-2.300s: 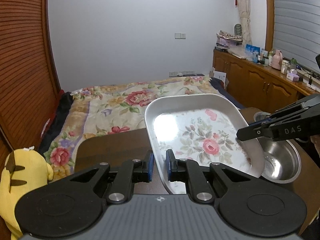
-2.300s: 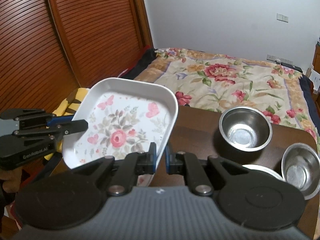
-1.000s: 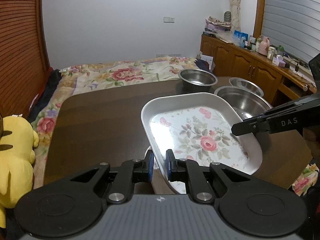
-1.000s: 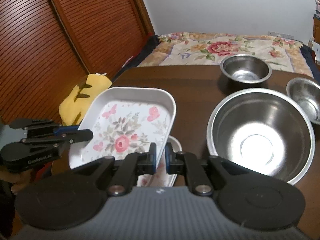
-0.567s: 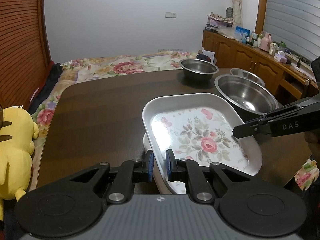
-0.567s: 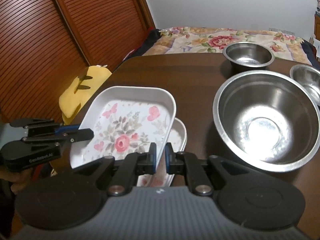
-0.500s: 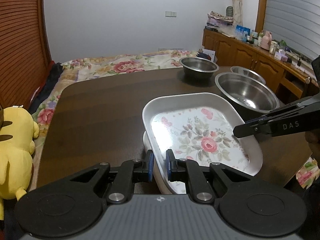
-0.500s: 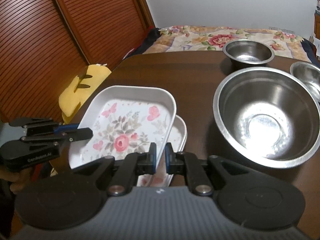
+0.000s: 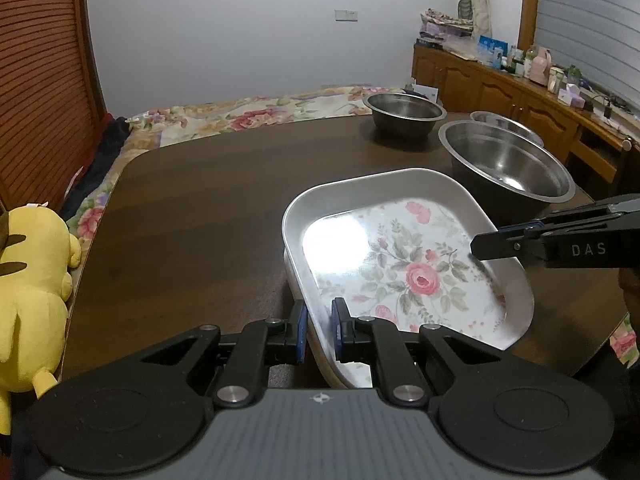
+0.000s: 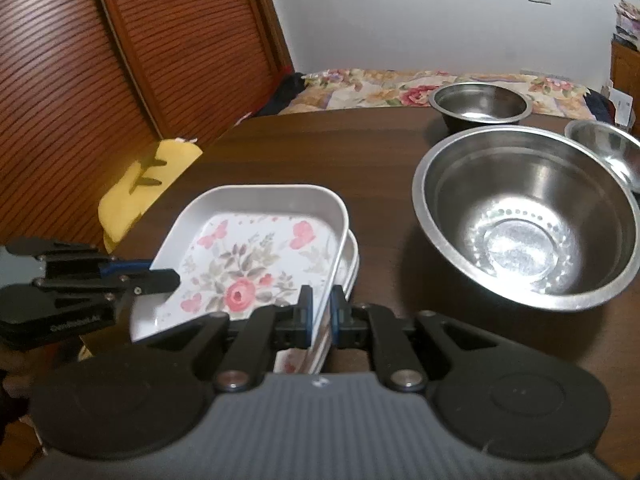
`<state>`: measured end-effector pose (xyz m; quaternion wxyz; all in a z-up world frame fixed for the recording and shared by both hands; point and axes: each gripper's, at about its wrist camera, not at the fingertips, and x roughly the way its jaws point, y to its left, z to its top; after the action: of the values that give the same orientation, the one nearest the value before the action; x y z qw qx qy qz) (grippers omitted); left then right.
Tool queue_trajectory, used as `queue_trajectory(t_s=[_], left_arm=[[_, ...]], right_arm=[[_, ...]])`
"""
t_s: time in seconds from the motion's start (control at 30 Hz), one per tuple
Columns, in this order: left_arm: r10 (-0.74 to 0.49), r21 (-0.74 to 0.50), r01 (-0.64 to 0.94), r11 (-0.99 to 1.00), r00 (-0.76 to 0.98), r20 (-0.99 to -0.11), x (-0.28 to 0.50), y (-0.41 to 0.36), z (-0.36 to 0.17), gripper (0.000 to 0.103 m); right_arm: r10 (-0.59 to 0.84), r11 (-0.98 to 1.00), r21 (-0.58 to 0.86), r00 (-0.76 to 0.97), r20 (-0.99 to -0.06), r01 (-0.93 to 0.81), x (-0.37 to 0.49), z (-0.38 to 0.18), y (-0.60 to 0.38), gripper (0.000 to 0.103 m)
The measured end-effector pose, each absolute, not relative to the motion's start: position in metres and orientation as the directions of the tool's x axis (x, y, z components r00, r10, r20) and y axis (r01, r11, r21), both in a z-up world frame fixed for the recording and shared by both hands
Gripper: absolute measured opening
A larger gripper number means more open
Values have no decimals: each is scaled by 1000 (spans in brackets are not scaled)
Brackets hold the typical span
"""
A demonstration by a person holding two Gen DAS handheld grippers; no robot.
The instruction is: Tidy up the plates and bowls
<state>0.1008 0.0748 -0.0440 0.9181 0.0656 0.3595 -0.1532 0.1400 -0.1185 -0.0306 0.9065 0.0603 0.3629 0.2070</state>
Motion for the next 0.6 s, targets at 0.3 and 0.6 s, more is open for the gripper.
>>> queue_trajectory(t_s=[0.3, 0.6], left_arm=[[-217, 23, 318, 948, 696, -685, 103, 75, -49, 15], [-215, 9, 304, 953, 694, -687, 103, 77, -52, 15]], right_arm=[[407, 914, 256, 699, -588, -316, 133, -36, -115, 10], [362, 932, 198, 761, -538, -304, 119, -41, -105, 11]])
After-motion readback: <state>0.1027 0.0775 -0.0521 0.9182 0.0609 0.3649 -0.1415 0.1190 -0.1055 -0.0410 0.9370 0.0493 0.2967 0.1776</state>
